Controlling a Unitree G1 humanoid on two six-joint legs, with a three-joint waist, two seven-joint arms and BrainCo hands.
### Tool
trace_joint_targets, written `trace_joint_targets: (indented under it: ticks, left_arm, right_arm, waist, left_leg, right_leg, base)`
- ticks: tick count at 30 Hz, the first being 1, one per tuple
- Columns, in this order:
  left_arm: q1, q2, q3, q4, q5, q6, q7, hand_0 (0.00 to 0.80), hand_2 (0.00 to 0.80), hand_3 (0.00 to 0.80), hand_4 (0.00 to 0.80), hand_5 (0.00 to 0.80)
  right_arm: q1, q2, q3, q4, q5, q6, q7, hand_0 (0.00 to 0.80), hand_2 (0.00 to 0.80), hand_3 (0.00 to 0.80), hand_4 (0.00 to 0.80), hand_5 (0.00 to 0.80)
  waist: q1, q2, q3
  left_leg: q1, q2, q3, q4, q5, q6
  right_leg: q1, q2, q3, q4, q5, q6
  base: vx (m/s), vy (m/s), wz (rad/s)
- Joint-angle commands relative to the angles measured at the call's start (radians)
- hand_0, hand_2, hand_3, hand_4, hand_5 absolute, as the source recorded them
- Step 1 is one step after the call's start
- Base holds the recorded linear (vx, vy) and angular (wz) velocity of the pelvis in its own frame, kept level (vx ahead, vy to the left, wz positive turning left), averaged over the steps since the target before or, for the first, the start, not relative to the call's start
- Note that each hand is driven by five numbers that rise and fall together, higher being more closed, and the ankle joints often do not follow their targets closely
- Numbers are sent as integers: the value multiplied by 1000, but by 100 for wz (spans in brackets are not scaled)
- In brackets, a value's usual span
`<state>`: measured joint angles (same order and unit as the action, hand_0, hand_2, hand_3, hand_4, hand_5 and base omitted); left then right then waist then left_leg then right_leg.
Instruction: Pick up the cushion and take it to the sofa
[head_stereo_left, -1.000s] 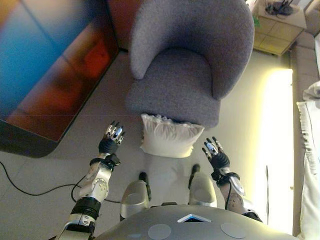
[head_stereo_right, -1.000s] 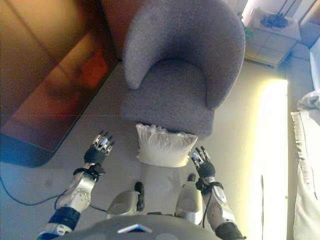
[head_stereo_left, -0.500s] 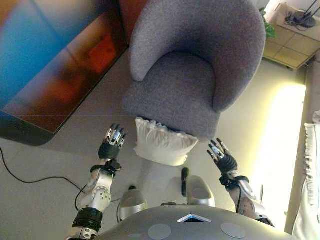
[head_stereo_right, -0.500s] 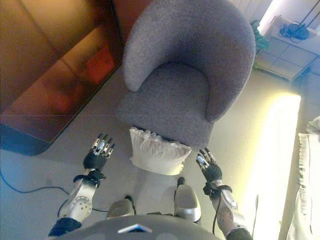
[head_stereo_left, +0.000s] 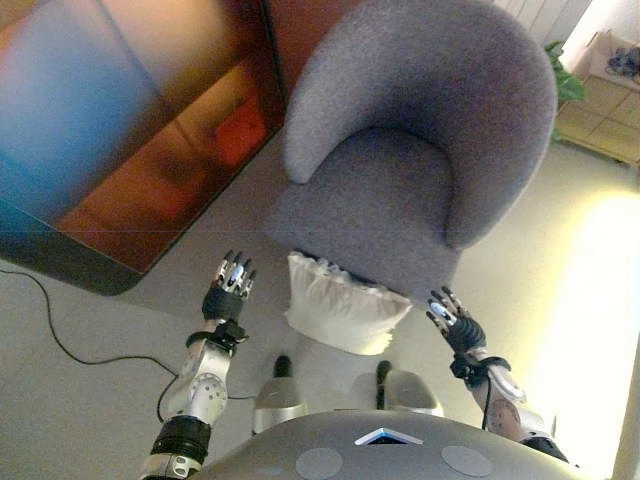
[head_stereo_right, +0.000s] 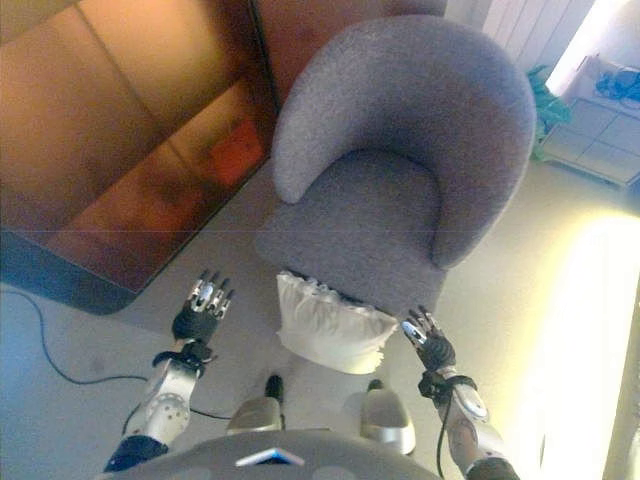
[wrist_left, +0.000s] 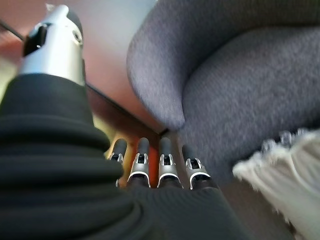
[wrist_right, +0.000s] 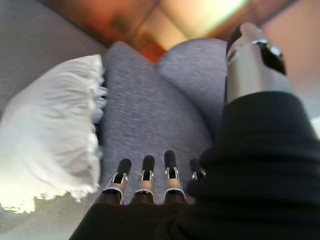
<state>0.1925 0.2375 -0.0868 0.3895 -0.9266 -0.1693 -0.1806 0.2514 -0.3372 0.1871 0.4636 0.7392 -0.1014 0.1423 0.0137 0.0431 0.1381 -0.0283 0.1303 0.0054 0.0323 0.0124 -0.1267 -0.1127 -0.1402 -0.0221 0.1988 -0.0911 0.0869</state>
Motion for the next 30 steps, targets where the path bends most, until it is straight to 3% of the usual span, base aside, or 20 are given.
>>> trace_joint_targets:
  ticks: [1, 3, 5, 9, 14, 18, 22, 30]
  left_arm:
    - [-31, 37, 31, -44, 9, -21, -33, 0, 0, 0, 0, 0]
    - [-43, 51, 23, -26, 7, -11, -38, 0, 0, 0, 0, 0]
    - [-56, 65, 25, -10, 32, -11, -50, 0, 0, 0, 0, 0]
    - [-33, 97, 20, -19, 38, -31, -41, 0, 0, 0, 0, 0]
    - [-76, 119, 0, 13, 84, -73, -5, 0, 0, 0, 0, 0]
    - [-203, 140, -55, 59, 158, -120, 89, 0, 0, 0, 0, 0]
    - [-342, 150, -149, 128, 267, -182, 223, 0, 0, 0, 0, 0]
    - [-565, 127, -205, 204, 308, -209, 347, 0, 0, 0, 0, 0]
  right_arm:
    - [-30, 23, -2, -35, -21, -16, 3, 0, 0, 0, 0, 0]
    - [-32, 43, -16, -1, -21, -29, 6, 0, 0, 0, 0, 0]
    - [-34, 64, -24, 5, -3, -10, -9, 0, 0, 0, 0, 0]
    - [-42, 91, -23, 64, -10, -22, 4, 0, 0, 0, 0, 0]
    - [-137, 81, -1, 158, -48, -37, -12, 0, 0, 0, 0, 0]
    - [-254, 41, 31, 192, -58, -58, -69, 0, 0, 0, 0, 0]
    - [-370, -8, 78, 220, -63, -70, -123, 0, 0, 0, 0, 0]
    - [-620, -43, 127, 250, -76, -57, -272, 0, 0, 0, 0, 0]
  waist:
    - [-10, -33, 23]
    - [-15, -28, 30]
    - [-16, -35, 30]
    - [3, -46, 23]
    - [34, -49, 44]
    - [32, -45, 120]
    - [15, -37, 204]
    - [8, -32, 323]
  left_leg:
    - [-87, 40, -67, 25, 95, -20]
    - [-89, 35, -26, 32, 74, -14]
    - [-100, 13, -15, 67, 50, 3]
    - [-106, -12, 7, 113, 11, 31]
    - [-143, 11, 50, 186, -22, 15]
    - [-282, 46, 45, 298, -30, -6]
    - [-431, 69, 30, 414, -43, -18]
    - [-716, 43, -10, 581, -81, -13]
  right_leg:
    - [118, -19, -58, -74, 39, 23]
    - [112, -49, -74, -33, 20, 43]
    - [119, -79, -62, -23, 22, 63]
    - [120, -136, -81, -46, 61, 96]
    - [91, -182, -135, -68, 105, 117]
    - [-14, -185, -116, -7, 99, 109]
    - [-188, -173, -76, 145, 65, 90]
    - [-563, -156, -18, 430, 24, 64]
  base:
    - [80, 235, -24]
    - [115, 232, -12]
    - [140, 165, -12]
    - [111, 114, -7]
    - [6, 48, -27]
    - [-239, 4, -31]
    - [-265, 10, -5]
    - [-216, -11, -6]
